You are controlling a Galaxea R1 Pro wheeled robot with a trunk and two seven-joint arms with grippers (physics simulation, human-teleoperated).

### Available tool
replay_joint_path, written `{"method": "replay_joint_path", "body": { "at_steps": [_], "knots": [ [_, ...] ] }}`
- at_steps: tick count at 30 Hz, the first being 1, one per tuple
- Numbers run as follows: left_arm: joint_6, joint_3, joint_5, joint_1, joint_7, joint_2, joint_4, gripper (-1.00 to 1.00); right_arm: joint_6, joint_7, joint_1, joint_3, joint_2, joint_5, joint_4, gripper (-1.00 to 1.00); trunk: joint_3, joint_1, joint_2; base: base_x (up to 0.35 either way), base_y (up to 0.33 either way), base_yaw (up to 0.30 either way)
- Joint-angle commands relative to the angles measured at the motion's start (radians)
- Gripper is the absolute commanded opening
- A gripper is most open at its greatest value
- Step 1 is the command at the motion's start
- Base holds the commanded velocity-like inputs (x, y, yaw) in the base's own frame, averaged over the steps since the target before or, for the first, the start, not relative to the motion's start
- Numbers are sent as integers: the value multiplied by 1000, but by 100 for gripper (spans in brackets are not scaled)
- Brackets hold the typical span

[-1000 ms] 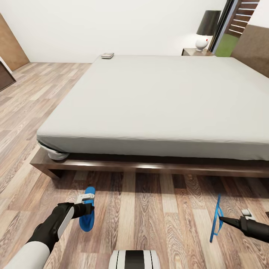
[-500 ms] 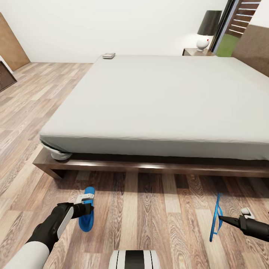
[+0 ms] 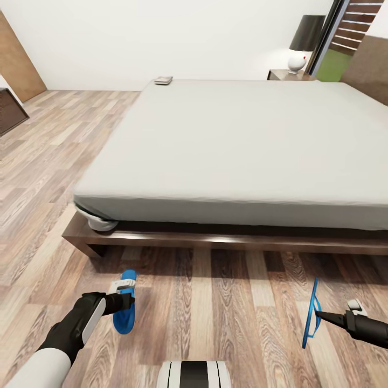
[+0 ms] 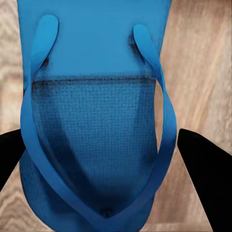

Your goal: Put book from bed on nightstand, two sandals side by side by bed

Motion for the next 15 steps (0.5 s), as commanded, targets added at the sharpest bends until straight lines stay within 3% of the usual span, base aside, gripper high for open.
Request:
{"method": "replay_joint_path", "body": {
  "at_steps": [1, 4, 15],
  "knots": [
    [5, -1, 6, 0, 1, 1, -1, -100, 7, 0, -1, 5, -1, -9, 0, -100, -1, 0, 0, 0, 280, 0],
    [5, -1, 6, 0, 1, 1, -1, -100, 7, 0, -1, 5, -1, -9, 0, -100, -1, 0, 0, 0, 208, 0],
    [3, -1, 5, 0, 1, 2, -1, -100, 7, 0, -1, 5, -1, -9, 0, -100, -1, 0, 0, 45, 38, 0]
  ]
}}
